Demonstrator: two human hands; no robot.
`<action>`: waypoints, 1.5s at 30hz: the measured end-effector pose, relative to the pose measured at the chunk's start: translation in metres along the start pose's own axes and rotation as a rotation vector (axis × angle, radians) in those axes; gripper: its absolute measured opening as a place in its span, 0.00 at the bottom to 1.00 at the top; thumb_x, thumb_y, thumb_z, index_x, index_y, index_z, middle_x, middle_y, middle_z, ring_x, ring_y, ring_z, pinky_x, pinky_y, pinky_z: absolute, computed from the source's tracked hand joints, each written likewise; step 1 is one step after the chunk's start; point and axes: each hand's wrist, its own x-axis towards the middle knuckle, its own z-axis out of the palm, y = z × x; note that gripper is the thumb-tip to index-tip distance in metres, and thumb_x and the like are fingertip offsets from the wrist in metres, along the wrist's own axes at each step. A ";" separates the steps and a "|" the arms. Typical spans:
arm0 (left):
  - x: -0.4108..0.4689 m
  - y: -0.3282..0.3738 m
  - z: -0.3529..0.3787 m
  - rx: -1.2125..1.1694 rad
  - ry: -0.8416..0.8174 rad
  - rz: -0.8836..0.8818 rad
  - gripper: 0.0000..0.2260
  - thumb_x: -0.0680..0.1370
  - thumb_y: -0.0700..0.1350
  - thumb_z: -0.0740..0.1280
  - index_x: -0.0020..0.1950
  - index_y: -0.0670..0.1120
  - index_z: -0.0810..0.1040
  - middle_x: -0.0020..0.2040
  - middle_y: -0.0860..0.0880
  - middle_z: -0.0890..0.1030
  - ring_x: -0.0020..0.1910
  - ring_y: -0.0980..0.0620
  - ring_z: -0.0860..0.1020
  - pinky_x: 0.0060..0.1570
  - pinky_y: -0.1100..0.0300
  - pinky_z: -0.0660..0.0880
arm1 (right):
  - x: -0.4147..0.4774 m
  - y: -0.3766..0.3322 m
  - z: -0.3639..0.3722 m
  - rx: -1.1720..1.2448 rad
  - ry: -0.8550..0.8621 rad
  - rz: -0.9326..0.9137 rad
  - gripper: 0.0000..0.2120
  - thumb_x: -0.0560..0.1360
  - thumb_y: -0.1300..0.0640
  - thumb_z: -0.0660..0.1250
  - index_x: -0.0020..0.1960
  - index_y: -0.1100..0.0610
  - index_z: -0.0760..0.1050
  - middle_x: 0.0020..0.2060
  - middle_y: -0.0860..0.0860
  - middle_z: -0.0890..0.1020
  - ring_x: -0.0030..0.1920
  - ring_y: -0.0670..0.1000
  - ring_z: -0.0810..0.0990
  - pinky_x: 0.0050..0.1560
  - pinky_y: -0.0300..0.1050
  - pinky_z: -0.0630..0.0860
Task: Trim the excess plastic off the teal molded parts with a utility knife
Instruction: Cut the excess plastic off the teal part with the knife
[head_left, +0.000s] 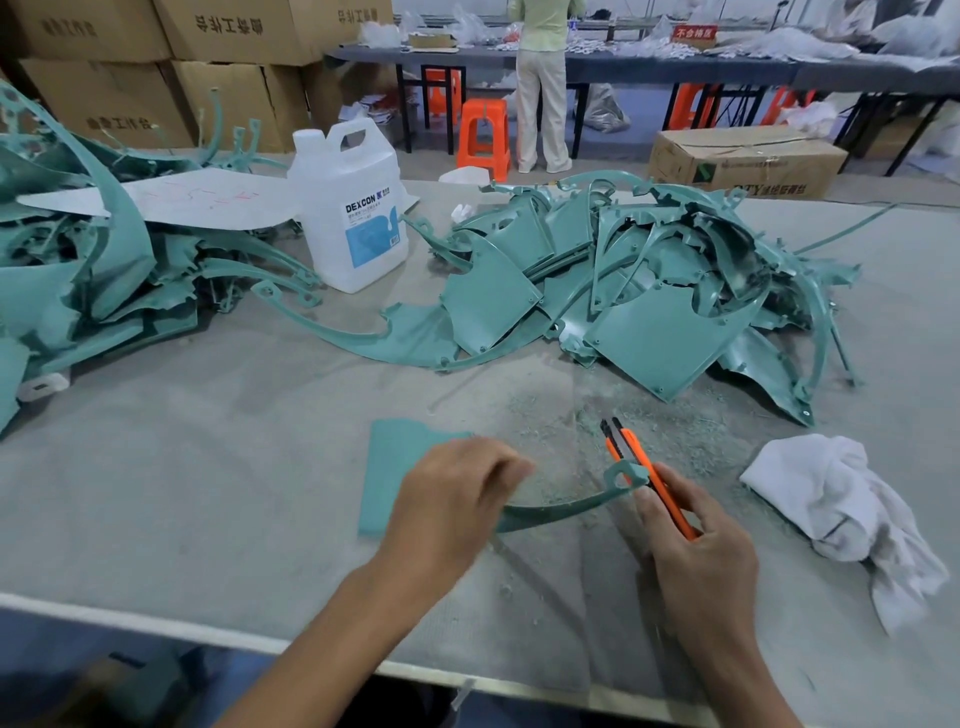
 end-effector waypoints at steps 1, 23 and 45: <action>-0.003 -0.009 -0.006 -0.003 0.051 -0.128 0.18 0.80 0.63 0.58 0.38 0.52 0.74 0.35 0.57 0.77 0.38 0.55 0.73 0.40 0.58 0.69 | 0.000 0.000 0.000 -0.001 -0.005 -0.001 0.15 0.75 0.47 0.72 0.62 0.42 0.81 0.49 0.38 0.85 0.49 0.37 0.82 0.48 0.23 0.72; -0.008 -0.045 0.029 0.382 -0.299 -0.404 0.48 0.64 0.85 0.44 0.76 0.61 0.61 0.83 0.52 0.46 0.80 0.52 0.40 0.77 0.49 0.45 | -0.020 -0.025 0.000 -0.184 -0.330 -0.194 0.21 0.70 0.59 0.78 0.56 0.36 0.82 0.45 0.33 0.85 0.46 0.37 0.82 0.43 0.27 0.73; -0.007 -0.044 0.028 0.343 -0.304 -0.425 0.46 0.63 0.85 0.46 0.75 0.62 0.61 0.82 0.54 0.46 0.80 0.54 0.40 0.76 0.50 0.44 | -0.026 -0.020 0.002 -0.320 -0.203 -0.189 0.18 0.68 0.57 0.80 0.57 0.45 0.85 0.41 0.47 0.87 0.42 0.51 0.85 0.41 0.43 0.75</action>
